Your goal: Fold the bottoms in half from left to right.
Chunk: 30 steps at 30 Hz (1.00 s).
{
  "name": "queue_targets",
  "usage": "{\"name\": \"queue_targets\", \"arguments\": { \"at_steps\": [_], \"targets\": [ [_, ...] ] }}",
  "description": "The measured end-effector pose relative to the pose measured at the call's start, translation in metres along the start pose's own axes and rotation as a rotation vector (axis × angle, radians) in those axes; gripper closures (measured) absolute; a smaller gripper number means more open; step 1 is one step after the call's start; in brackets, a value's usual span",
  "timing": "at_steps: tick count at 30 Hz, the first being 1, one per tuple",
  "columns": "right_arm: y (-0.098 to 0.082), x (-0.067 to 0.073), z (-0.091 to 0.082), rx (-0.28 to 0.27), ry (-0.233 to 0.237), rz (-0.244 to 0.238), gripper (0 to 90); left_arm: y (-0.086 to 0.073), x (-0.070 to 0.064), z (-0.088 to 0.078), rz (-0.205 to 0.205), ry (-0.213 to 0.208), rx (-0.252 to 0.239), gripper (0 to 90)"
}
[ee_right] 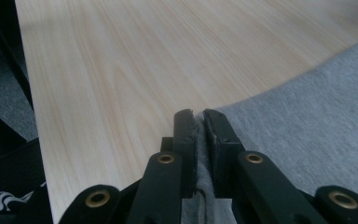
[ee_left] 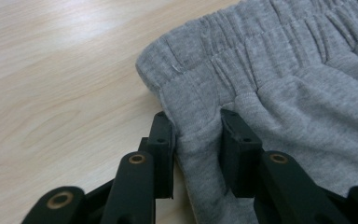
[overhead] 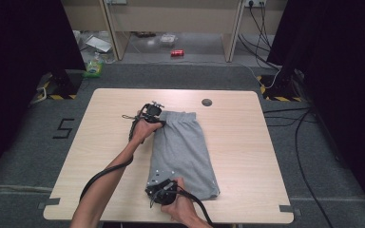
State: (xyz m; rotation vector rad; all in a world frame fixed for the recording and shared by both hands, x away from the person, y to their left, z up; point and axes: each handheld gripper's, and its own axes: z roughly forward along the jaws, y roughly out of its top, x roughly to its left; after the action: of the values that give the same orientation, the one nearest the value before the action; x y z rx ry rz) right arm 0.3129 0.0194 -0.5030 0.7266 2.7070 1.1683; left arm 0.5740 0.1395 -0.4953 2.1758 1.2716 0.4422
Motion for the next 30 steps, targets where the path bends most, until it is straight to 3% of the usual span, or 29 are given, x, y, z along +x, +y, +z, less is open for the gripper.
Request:
{"name": "queue_targets", "arguments": {
  "at_steps": [11,12,20,21,22,24,30],
  "targets": [
    [0.014,0.008,0.015,-0.001,0.031,-0.018,83.9,-0.011,0.02,-0.009,-0.017,0.017,0.003,67.4],
    [0.014,0.01,0.017,0.003,0.035,0.002,83.9,-0.011,0.021,-0.009,-0.019,0.018,0.003,67.4],
    [0.016,0.01,0.021,0.004,0.041,-0.008,81.1,-0.013,0.023,-0.009,-0.03,0.02,0.004,66.4],
    [0.016,0.01,0.02,0.005,0.042,-0.006,78.8,-0.013,0.023,-0.009,-0.036,0.018,0.003,66.2],
    [0.015,0.011,0.019,0.001,0.044,0.029,76.2,-0.013,0.024,-0.008,-0.04,0.014,0.001,65.7],
    [0.015,0.01,0.016,-0.009,0.055,0.01,72.4,-0.014,0.026,-0.008,-0.058,0.005,-0.002,65.0],
    [0.018,0.001,-0.006,-0.045,0.051,0.034,63.3,-0.016,0.025,-0.008,-0.07,0.01,-0.012,64.2]
  ]
}}
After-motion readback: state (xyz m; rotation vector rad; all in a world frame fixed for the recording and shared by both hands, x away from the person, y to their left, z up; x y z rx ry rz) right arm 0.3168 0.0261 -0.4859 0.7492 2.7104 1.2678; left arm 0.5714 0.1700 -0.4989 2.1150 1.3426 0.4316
